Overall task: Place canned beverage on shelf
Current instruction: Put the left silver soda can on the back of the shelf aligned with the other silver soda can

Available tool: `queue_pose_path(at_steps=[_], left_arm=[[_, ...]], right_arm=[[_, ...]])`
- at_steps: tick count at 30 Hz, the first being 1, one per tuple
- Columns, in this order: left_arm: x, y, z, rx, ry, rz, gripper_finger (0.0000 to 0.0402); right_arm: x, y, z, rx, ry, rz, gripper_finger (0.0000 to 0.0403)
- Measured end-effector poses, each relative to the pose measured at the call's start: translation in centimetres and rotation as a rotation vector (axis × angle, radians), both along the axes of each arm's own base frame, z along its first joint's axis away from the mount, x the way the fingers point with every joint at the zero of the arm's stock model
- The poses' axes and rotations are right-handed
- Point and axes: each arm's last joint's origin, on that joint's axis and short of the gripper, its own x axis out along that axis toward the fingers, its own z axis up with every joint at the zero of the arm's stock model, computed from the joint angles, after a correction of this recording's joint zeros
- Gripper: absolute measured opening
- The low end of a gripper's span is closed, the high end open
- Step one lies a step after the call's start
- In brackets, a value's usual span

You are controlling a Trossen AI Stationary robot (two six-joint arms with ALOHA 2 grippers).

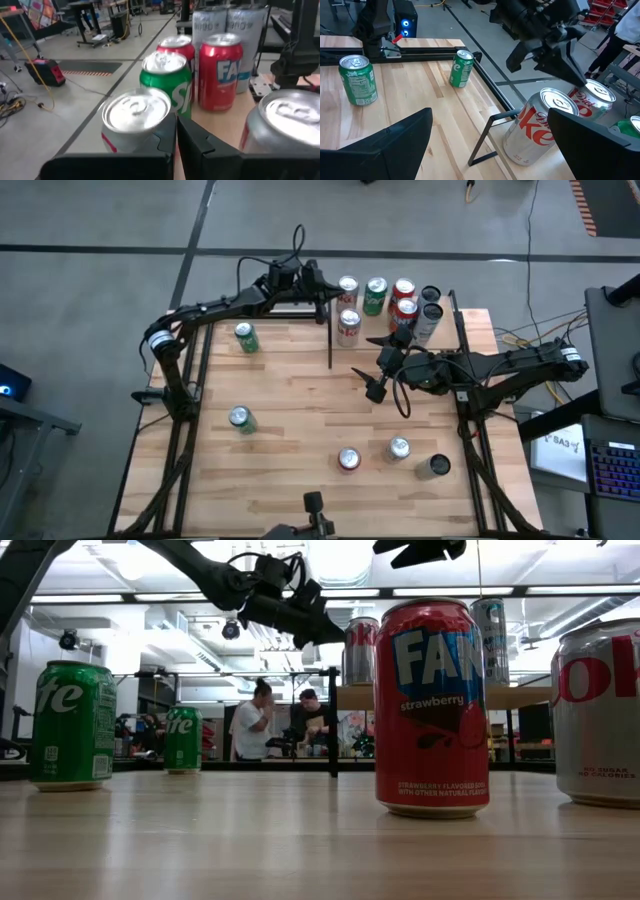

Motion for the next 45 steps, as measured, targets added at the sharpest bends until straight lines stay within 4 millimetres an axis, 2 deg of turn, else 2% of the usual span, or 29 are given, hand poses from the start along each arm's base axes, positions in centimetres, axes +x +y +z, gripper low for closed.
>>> queue_pose_path(at_steps=[6,8,11,24,45], left_arm=[[-0.1,0.0,1.3,0.064,-0.086,-0.002,0.0000],[0.1,0.3,1.6,0.105,-0.102,0.048,0.0000],[0.4,0.9,1.0,0.112,-0.063,0.143,0.0000],[0.5,1.1,0.0,0.078,0.000,0.142,0.0000],[-0.2,0.8,0.7,0.060,0.033,0.197,0.0000]], right_arm=[[0.0,0.0,0.0,0.000,0.000,0.000,0.0384],[0.0,0.0,0.0,0.000,0.000,0.000,0.0384],[0.0,0.0,0.0,0.001,0.000,0.000,0.0384],[0.0,0.0,0.0,0.003,-0.001,-0.001,0.0384],[0.0,0.0,-0.1,0.008,0.002,-0.002,0.0384]])
